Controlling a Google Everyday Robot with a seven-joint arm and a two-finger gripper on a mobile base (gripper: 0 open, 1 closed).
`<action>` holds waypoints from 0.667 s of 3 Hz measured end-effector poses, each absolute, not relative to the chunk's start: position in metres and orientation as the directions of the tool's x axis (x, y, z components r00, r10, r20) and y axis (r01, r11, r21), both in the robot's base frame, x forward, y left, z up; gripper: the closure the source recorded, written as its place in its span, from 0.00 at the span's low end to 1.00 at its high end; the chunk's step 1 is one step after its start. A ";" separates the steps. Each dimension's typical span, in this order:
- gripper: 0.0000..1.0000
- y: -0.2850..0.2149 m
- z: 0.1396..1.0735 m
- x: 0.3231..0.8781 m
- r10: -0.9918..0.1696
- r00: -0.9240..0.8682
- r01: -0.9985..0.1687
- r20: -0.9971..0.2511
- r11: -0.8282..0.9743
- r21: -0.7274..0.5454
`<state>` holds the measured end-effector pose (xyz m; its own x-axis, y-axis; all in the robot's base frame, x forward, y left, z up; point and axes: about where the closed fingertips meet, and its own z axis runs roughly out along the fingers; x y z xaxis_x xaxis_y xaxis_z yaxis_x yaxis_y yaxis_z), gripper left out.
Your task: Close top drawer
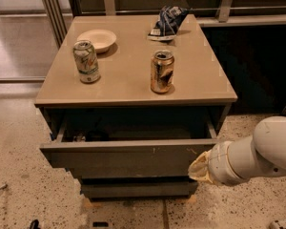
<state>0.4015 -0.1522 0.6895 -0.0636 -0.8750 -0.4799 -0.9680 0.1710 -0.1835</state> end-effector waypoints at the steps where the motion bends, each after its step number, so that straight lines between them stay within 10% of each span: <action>1: 1.00 -0.151 0.684 0.406 -0.879 -0.036 -0.960 -0.475 0.163 -0.230; 2: 1.00 -0.150 0.680 0.425 -0.877 0.007 -0.941 -0.481 0.158 -0.301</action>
Offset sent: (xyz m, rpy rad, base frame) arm 0.0483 0.0027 -0.0173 0.0096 -0.2161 0.0171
